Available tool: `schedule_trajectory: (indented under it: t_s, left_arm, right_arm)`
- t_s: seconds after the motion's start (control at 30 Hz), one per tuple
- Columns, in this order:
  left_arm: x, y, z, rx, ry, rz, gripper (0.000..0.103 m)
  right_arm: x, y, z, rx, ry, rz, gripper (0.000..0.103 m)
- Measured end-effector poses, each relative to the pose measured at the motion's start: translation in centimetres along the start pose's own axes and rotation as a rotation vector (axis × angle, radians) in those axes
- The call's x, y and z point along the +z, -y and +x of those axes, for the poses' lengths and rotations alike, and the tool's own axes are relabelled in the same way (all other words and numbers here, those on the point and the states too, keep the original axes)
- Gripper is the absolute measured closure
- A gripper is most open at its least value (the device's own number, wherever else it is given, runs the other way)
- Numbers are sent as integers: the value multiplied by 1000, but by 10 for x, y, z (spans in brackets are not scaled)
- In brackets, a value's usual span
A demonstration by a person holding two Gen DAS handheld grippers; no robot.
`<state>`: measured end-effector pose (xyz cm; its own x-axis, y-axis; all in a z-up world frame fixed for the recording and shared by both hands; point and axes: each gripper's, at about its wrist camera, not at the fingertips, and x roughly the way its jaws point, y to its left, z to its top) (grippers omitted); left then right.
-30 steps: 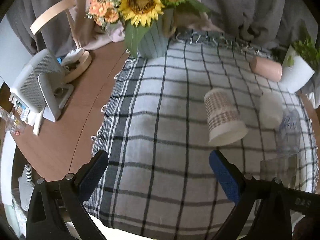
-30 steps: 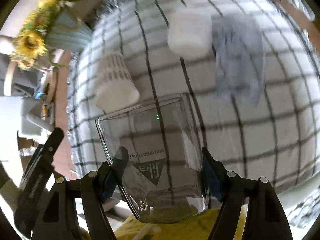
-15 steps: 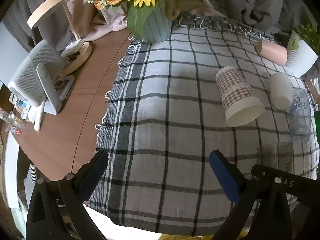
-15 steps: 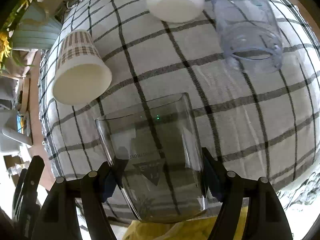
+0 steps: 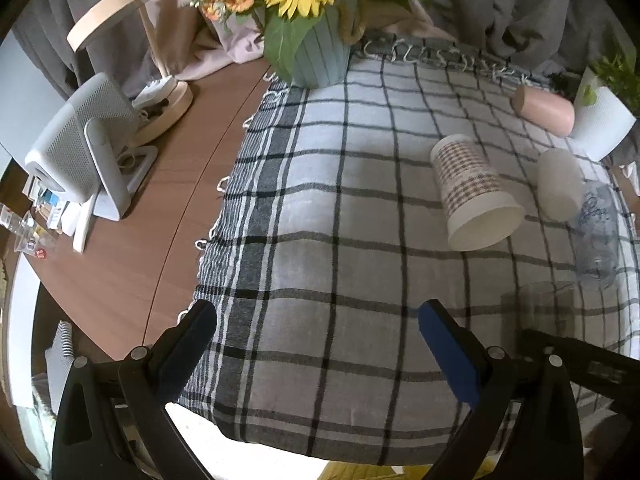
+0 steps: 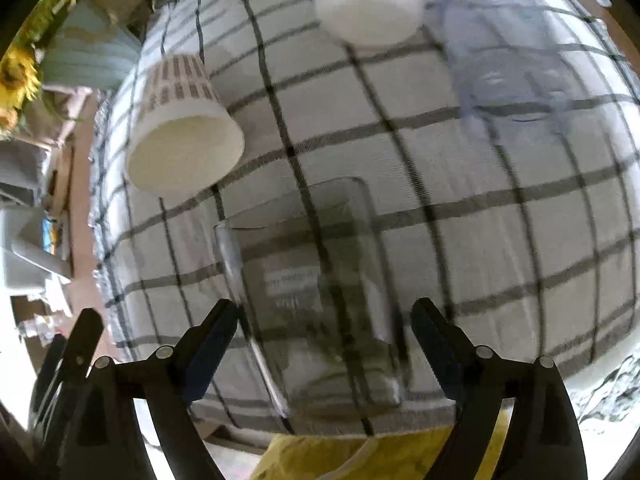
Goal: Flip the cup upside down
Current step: 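Lift the glass tumbler with the right gripper and rotate it over, then lower the inverted tumbler onto the cloth with the right gripper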
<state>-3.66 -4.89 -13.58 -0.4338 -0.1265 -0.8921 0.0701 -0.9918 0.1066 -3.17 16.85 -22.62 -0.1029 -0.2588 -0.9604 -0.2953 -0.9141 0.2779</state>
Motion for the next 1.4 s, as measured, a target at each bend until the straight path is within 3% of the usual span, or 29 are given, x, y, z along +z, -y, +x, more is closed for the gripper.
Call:
schedule_trajectory:
  t_s: [0.2, 0.4, 0.53, 0.83, 1.1, 1.4]
  left_arm:
    - [-7, 21, -21, -79, 28, 7, 0]
    - [-26, 62, -36, -151, 51, 79, 0]
    - [-44, 90, -39, -165, 56, 122, 0]
    - [-76, 135, -27, -218, 24, 116, 0]
    - [-80, 151, -12, -195, 51, 82, 5]
    - [-76, 158, 9, -181, 32, 77, 28]
  right_arm:
    - [-7, 24, -56, 31, 160, -26, 14]
    - [-4, 42, -96, -23, 291, -88, 14]
    - [8, 48, -101, -62, 336, -117, 14]
    - [11, 88, -105, -99, 334, -157, 14]
    - [14, 117, -94, -123, 292, -159, 14]
    - [14, 128, -90, -120, 263, -157, 14]
